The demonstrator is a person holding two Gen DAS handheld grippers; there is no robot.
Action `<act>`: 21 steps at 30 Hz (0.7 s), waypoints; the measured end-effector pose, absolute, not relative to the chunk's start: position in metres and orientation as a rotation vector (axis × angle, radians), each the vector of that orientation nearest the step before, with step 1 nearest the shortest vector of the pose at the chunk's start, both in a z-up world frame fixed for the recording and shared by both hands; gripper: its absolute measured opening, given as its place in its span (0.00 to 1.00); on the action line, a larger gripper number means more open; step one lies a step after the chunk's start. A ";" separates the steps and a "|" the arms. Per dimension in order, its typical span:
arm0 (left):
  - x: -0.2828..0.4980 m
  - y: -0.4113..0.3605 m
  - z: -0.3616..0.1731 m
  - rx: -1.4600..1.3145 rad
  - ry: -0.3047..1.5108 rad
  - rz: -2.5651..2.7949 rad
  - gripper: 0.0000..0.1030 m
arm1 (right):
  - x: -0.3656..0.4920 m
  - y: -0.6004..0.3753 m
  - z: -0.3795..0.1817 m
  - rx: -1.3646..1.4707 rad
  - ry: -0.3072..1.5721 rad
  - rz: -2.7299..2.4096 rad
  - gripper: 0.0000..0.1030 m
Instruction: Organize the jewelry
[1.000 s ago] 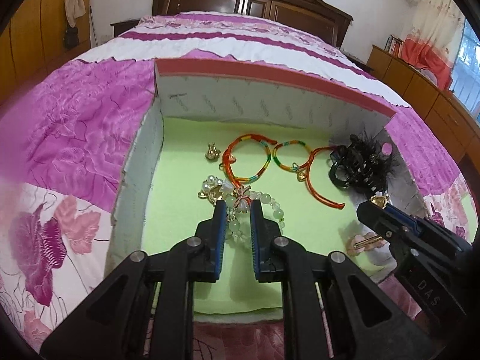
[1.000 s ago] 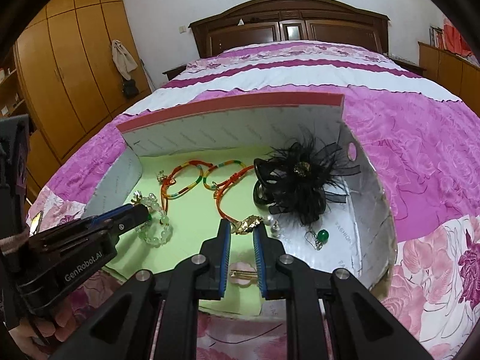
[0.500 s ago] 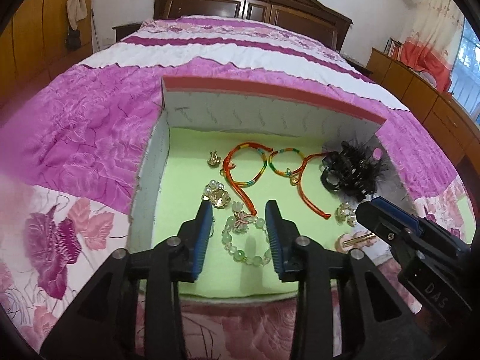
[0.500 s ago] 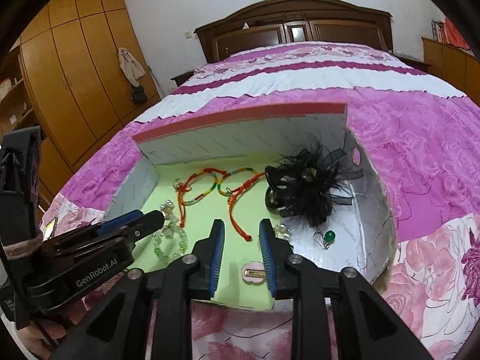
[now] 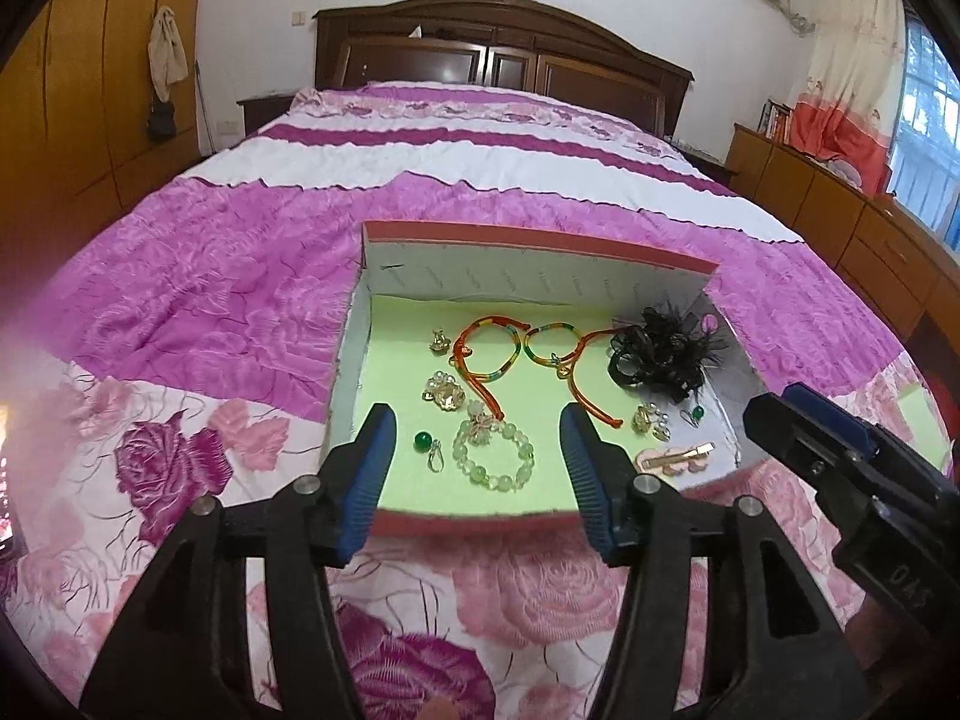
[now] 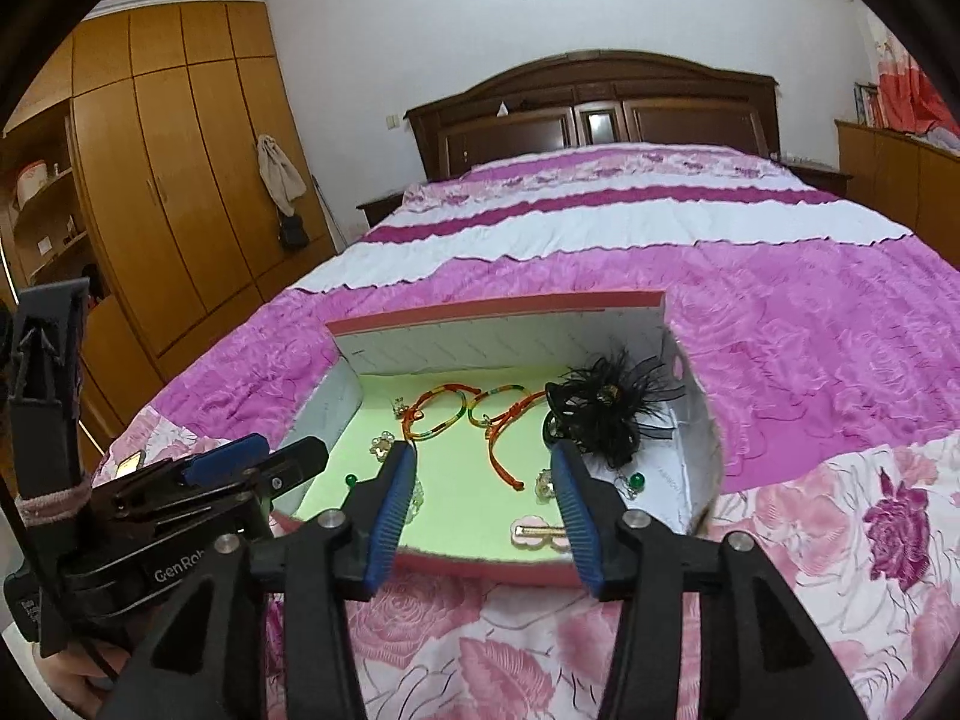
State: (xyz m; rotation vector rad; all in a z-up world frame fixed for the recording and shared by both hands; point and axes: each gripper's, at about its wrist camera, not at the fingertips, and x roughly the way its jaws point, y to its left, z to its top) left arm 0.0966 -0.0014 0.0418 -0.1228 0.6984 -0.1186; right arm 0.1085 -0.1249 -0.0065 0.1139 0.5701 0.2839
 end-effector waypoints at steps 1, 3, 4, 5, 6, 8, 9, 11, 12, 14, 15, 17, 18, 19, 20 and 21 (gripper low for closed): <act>0.092 -0.002 0.043 -0.118 0.693 -0.116 0.48 | 0.105 -0.126 -0.006 0.111 0.565 0.280 0.53; 0.086 -0.002 0.044 -0.113 0.685 -0.110 0.48 | 0.096 -0.128 -0.005 0.107 0.552 0.274 0.61; 0.082 -0.002 0.044 -0.113 0.678 -0.106 0.49 | 0.092 -0.130 -0.005 0.106 0.548 0.271 0.64; 0.079 -0.001 0.044 -0.113 0.675 -0.104 0.49 | 0.087 -0.131 -0.005 0.104 0.542 0.267 0.69; 0.076 -0.001 0.043 -0.114 0.672 -0.104 0.49 | 0.083 -0.133 -0.005 0.101 0.535 0.264 0.69; 0.071 -0.001 0.043 -0.115 0.667 -0.102 0.49 | 0.075 -0.134 -0.006 0.089 0.520 0.251 0.70; 0.069 -0.001 0.041 -0.114 0.663 -0.099 0.49 | 0.072 -0.135 -0.006 0.086 0.511 0.244 0.71; 0.065 -0.001 0.039 -0.113 0.662 -0.097 0.49 | 0.065 -0.138 -0.008 0.086 0.495 0.232 0.73; 0.064 -0.002 0.037 -0.113 0.663 -0.096 0.49 | 0.062 -0.139 -0.009 0.087 0.487 0.224 0.75; 0.061 -0.002 0.033 -0.112 0.667 -0.094 0.49 | 0.057 -0.140 -0.012 0.086 0.476 0.211 0.76; 0.059 -0.002 0.030 -0.110 0.671 -0.093 0.49 | 0.054 -0.142 -0.014 0.085 0.471 0.203 0.76; 0.056 -0.003 0.025 -0.107 0.674 -0.086 0.49 | 0.051 -0.143 -0.018 0.086 0.463 0.189 0.77; 0.054 -0.004 0.023 -0.104 0.676 -0.083 0.49 | 0.050 -0.144 -0.020 0.087 0.461 0.186 0.77; 0.052 -0.004 0.021 -0.100 0.678 -0.079 0.49 | 0.048 -0.144 -0.022 0.086 0.458 0.180 0.77; 0.051 -0.005 0.018 -0.094 0.681 -0.077 0.49 | 0.047 -0.144 -0.024 0.084 0.457 0.177 0.77; 0.050 -0.006 0.016 -0.089 0.685 -0.076 0.49 | 0.046 -0.144 -0.027 0.080 0.457 0.173 0.77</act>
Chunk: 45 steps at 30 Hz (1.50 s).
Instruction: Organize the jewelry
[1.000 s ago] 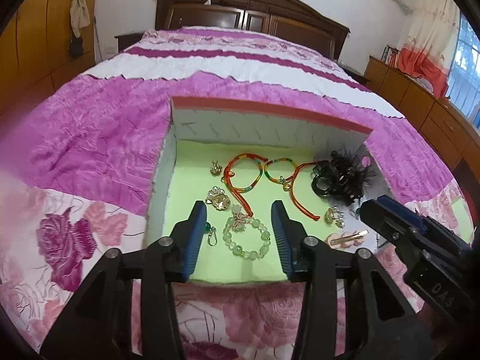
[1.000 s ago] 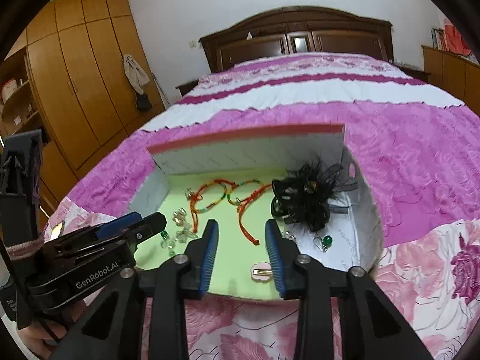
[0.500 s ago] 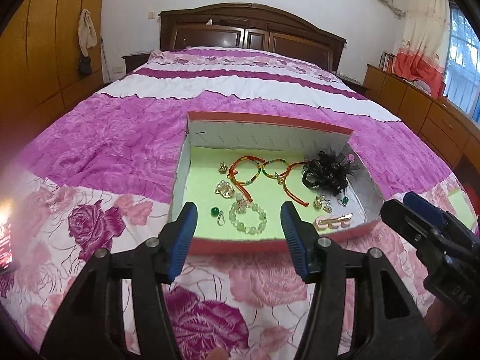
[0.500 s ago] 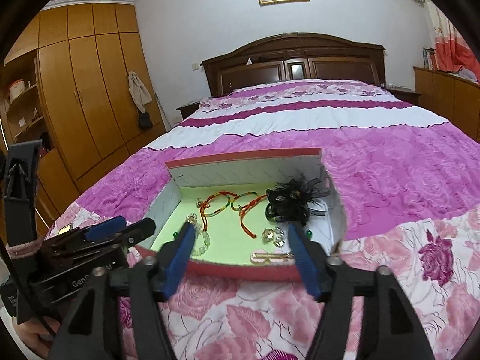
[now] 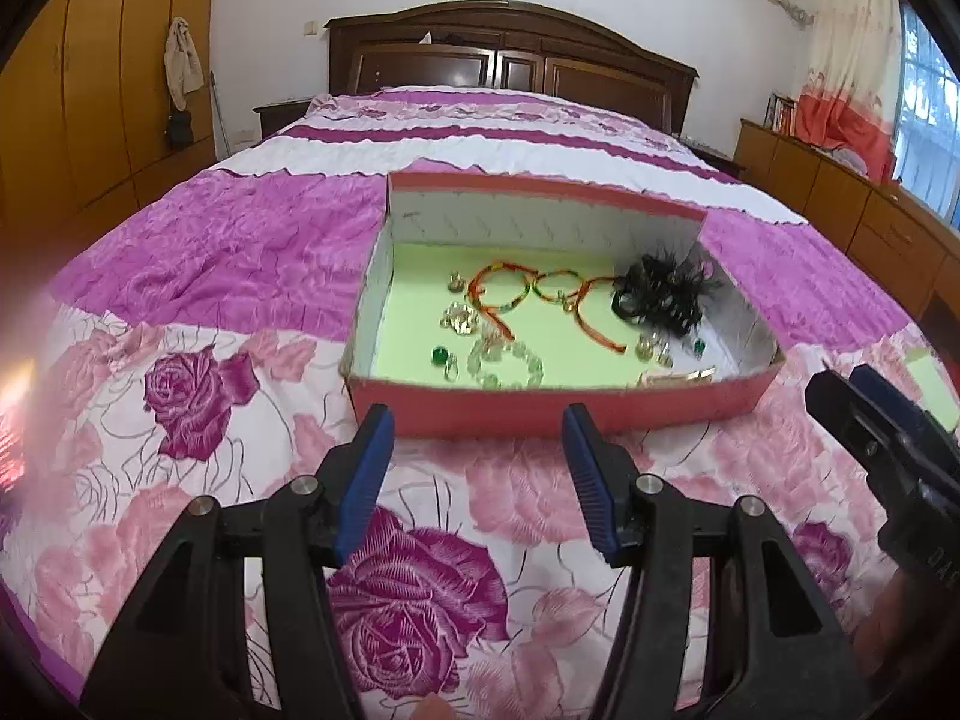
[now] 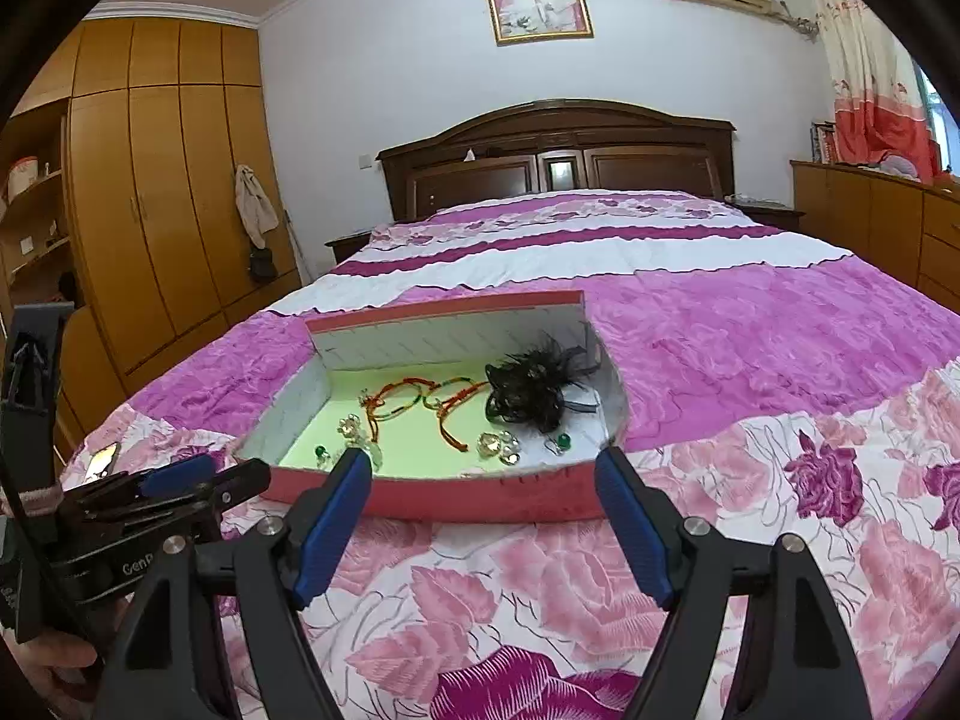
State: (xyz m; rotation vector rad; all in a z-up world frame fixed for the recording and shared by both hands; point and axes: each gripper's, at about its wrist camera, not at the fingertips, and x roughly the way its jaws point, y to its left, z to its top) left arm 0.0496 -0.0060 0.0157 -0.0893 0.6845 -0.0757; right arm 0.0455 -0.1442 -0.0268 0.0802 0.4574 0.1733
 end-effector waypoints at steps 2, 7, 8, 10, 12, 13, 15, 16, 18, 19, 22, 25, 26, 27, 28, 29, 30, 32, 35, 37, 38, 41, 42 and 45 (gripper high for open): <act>0.048 -0.008 0.011 -0.083 0.691 -0.073 0.49 | 0.044 -0.144 -0.033 0.074 0.466 0.168 0.77; 0.043 -0.010 0.003 -0.081 0.692 -0.071 0.49 | 0.039 -0.142 -0.044 0.061 0.475 0.165 0.77; 0.042 -0.010 0.002 -0.082 0.693 -0.071 0.49 | 0.038 -0.142 -0.046 0.060 0.474 0.163 0.77; 0.041 -0.009 0.000 -0.082 0.693 -0.069 0.49 | 0.036 -0.142 -0.048 0.062 0.474 0.160 0.77; 0.040 -0.010 -0.001 -0.083 0.689 -0.068 0.49 | 0.035 -0.143 -0.051 0.067 0.475 0.159 0.77; 0.039 -0.010 -0.001 -0.082 0.687 -0.067 0.49 | 0.035 -0.143 -0.052 0.069 0.477 0.158 0.78; 0.039 -0.010 -0.001 -0.080 0.683 -0.067 0.49 | 0.035 -0.144 -0.054 0.074 0.483 0.155 0.78; 0.038 -0.010 -0.001 -0.078 0.681 -0.068 0.49 | 0.035 -0.145 -0.055 0.076 0.485 0.154 0.78; 0.038 -0.012 -0.003 -0.074 0.681 -0.069 0.49 | 0.035 -0.145 -0.058 0.080 0.491 0.152 0.78; 0.038 -0.012 -0.004 -0.073 0.683 -0.070 0.49 | 0.036 -0.146 -0.058 0.082 0.493 0.151 0.78; 0.039 -0.012 -0.006 -0.075 0.692 -0.072 0.49 | 0.036 -0.147 -0.060 0.090 0.497 0.150 0.78; 0.040 -0.011 -0.008 -0.081 0.696 -0.077 0.49 | 0.037 -0.147 -0.062 0.093 0.502 0.149 0.78; 0.040 -0.011 -0.008 -0.083 0.694 -0.078 0.49 | 0.038 -0.147 -0.062 0.092 0.507 0.146 0.79; 0.039 -0.012 -0.008 -0.083 0.692 -0.079 0.49 | 0.038 -0.147 -0.063 0.092 0.509 0.145 0.79; 0.038 -0.012 -0.008 -0.084 0.690 -0.079 0.49 | 0.038 -0.147 -0.063 0.092 0.510 0.145 0.79; 0.038 -0.012 -0.008 -0.084 0.688 -0.080 0.49 | 0.038 -0.147 -0.063 0.090 0.510 0.145 0.79; 0.038 -0.012 -0.008 -0.084 0.687 -0.080 0.49 | 0.038 -0.147 -0.063 0.090 0.510 0.146 0.79; 0.038 -0.012 -0.008 -0.084 0.687 -0.080 0.49 | 0.038 -0.147 -0.064 0.088 0.510 0.145 0.79; 0.038 -0.012 -0.008 -0.085 0.686 -0.080 0.49 | 0.038 -0.147 -0.064 0.089 0.511 0.145 0.79; 0.038 -0.012 -0.008 -0.085 0.684 -0.080 0.49 | 0.037 -0.147 -0.064 0.089 0.510 0.145 0.79; 0.038 -0.012 -0.008 -0.085 0.685 -0.080 0.49 | 0.038 -0.147 -0.064 0.089 0.510 0.145 0.79; 0.038 -0.011 -0.008 -0.085 0.684 -0.079 0.49 | 0.037 -0.147 -0.064 0.088 0.510 0.145 0.79; 0.038 -0.011 -0.008 -0.086 0.684 -0.079 0.49 | 0.037 -0.146 -0.064 0.088 0.510 0.145 0.79; 0.038 -0.011 -0.008 -0.086 0.684 -0.078 0.49 | 0.037 -0.146 -0.064 0.088 0.510 0.145 0.79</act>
